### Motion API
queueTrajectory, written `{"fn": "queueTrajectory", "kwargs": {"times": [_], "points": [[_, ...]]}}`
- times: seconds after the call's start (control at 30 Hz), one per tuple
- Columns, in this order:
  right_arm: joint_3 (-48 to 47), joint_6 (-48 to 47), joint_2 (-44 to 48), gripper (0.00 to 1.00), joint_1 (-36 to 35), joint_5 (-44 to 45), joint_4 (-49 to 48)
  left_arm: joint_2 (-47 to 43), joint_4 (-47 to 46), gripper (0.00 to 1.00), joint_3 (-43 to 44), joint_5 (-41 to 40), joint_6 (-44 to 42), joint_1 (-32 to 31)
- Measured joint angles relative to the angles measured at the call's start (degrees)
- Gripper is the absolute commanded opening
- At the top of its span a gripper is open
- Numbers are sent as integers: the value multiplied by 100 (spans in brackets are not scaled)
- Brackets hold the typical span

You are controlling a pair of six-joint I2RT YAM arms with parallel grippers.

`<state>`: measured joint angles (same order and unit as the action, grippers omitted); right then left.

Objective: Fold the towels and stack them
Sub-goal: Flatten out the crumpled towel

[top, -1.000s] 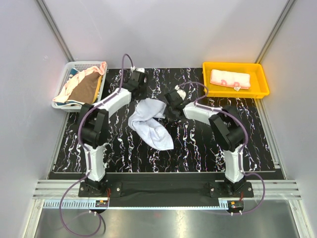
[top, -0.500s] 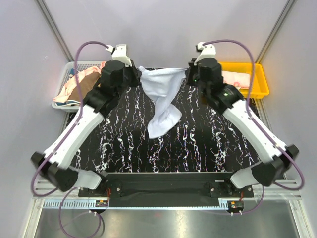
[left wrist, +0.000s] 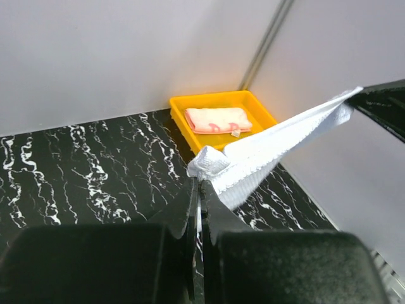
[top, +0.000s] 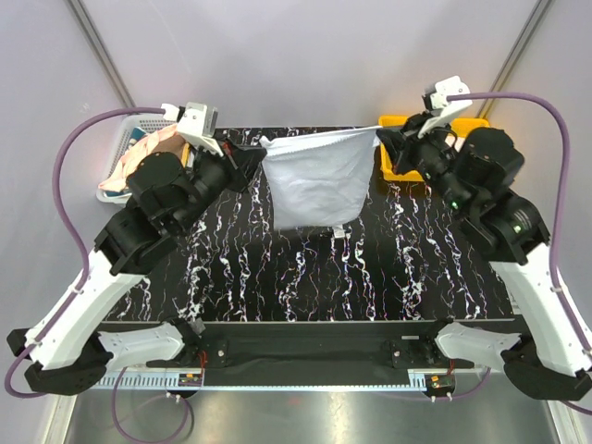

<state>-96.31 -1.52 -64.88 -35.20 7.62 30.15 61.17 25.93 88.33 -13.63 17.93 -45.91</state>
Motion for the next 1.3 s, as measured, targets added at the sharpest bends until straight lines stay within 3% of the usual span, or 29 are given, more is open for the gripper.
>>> {"fn": "queueTrajectory", "kwargs": {"times": [0.33,0.5,0.7,0.83,1.03,1.13,1.3], "points": [[-378,-9,236,0,-7,-577,328,24,214,0,538,-146,9,-173],[-278,-131,-258,0,26,-404,109,437,304,0,579,-286,214,389],[-151,-26,-2028,0,872,-1069,-772,1340,-118,0,-9,140,785,1768],[-192,149,-3615,0,1353,-1460,-1281,2658,-833,0,-125,719,1064,2459],[-1445,254,-5744,0,1749,-1552,-1156,5084,-1152,0,1043,1475,1156,2966],[-2111,195,-6166,0,1810,-1438,-944,5705,-1137,0,1604,1690,1132,3053],[-2398,136,-6118,0,1814,-1368,-973,5729,-1366,0,1650,1840,1126,3093]]}}
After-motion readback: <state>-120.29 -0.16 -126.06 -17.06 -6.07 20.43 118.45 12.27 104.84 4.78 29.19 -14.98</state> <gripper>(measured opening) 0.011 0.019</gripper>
